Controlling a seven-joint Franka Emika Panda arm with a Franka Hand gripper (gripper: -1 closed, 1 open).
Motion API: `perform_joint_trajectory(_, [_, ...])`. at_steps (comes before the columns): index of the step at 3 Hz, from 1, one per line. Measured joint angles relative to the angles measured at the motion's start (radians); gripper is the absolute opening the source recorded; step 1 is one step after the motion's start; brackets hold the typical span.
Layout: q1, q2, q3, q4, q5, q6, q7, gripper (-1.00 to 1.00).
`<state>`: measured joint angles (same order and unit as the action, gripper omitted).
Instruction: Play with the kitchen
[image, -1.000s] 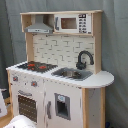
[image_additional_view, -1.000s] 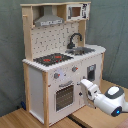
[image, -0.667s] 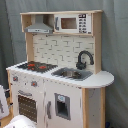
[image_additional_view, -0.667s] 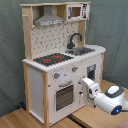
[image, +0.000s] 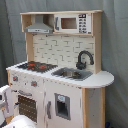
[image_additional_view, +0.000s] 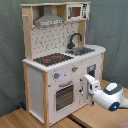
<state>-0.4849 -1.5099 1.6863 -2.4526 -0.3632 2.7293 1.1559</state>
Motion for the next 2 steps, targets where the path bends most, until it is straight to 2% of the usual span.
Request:
perform_joint_trajectory(1, [-0.052,0.000,0.000,0.001,-0.014,0.062,0.063,1.00])
perform_joint_trajectory(2, [-0.108,-0.001,-0.003,0.002,-0.024,0.146,0.075,1.00])
